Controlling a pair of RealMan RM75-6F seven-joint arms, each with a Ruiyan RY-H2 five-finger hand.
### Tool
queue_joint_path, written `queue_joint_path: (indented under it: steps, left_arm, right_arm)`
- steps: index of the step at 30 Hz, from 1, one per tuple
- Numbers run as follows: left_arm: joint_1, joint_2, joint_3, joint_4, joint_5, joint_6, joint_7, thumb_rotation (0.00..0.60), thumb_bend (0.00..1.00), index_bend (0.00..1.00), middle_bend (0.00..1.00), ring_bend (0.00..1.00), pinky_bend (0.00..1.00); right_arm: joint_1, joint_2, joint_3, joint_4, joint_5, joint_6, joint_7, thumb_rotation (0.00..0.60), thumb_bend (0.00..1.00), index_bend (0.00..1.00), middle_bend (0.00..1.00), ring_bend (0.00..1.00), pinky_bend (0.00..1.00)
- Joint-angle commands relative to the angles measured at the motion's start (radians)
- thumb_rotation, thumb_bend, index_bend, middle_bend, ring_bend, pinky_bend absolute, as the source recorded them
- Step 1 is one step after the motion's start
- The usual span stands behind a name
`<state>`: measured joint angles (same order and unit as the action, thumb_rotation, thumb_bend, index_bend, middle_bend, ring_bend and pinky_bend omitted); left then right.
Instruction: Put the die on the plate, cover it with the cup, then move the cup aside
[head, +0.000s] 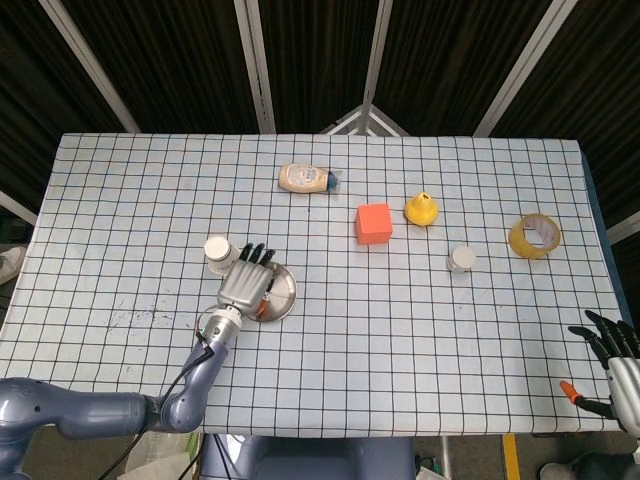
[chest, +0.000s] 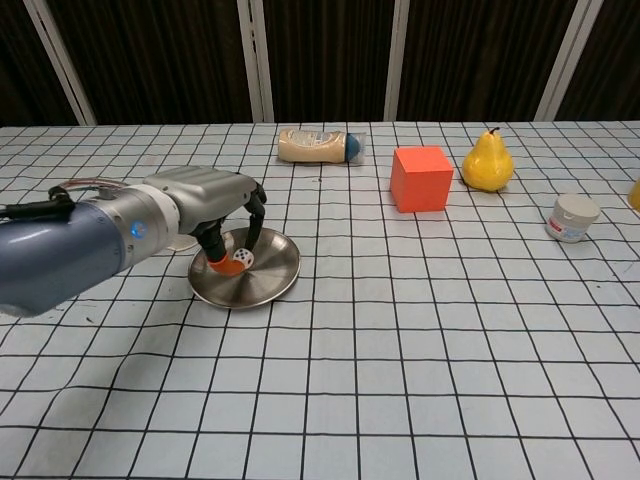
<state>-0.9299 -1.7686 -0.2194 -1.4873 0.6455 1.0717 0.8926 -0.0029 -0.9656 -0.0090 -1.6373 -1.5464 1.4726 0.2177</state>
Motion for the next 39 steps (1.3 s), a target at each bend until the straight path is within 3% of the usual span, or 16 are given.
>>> queue_joint_path:
  steps: [1,9,22,25,28,39]
  left_arm:
    - [-0.033,-0.057,-0.013,0.078,-0.022,-0.034,-0.008,0.6,0.47,0.54,0.09,0.0,0.0]
    - [-0.047,-0.096,-0.014,0.145,-0.009,-0.049,-0.034,0.6,0.43,0.5,0.07,0.0,0.0]
    - [-0.023,-0.011,-0.008,0.054,-0.011,-0.003,-0.02,0.6,0.41,0.45,0.05,0.0,0.0]
    - [-0.016,0.008,-0.007,0.033,-0.016,0.004,-0.021,0.6,0.35,0.39,0.03,0.0,0.0]
    - [-0.007,0.027,-0.01,0.006,-0.023,0.003,-0.034,0.6,0.3,0.27,0.02,0.0,0.0]
    - [0.021,0.178,-0.085,-0.155,-0.019,0.082,-0.064,0.6,0.3,0.04,0.0,0.0,0.0]
  right_arm:
    - [-0.001,0.0,0.001,0.005,0.005,-0.001,0.005,0.6,0.23,0.23,0.09,0.09,0.0]
    - [0.005,-0.006,-0.001,0.01,0.002,-0.012,0.0,0.6,0.23,0.23,0.09,0.09,0.0]
    - [0.005,-0.004,-0.003,0.0,-0.006,-0.007,-0.004,0.6,0.23,0.23,0.09,0.09,0.0]
    - [0.005,-0.004,-0.004,-0.001,-0.006,-0.008,-0.01,0.6,0.23,0.23,0.09,0.09,0.0]
    - [0.005,-0.005,-0.005,-0.004,-0.006,-0.009,-0.013,0.6,0.23,0.23,0.09,0.09,0.0]
    - [0.009,-0.007,-0.01,-0.013,-0.01,-0.019,-0.031,0.6,0.23,0.23,0.09,0.09,0.0]
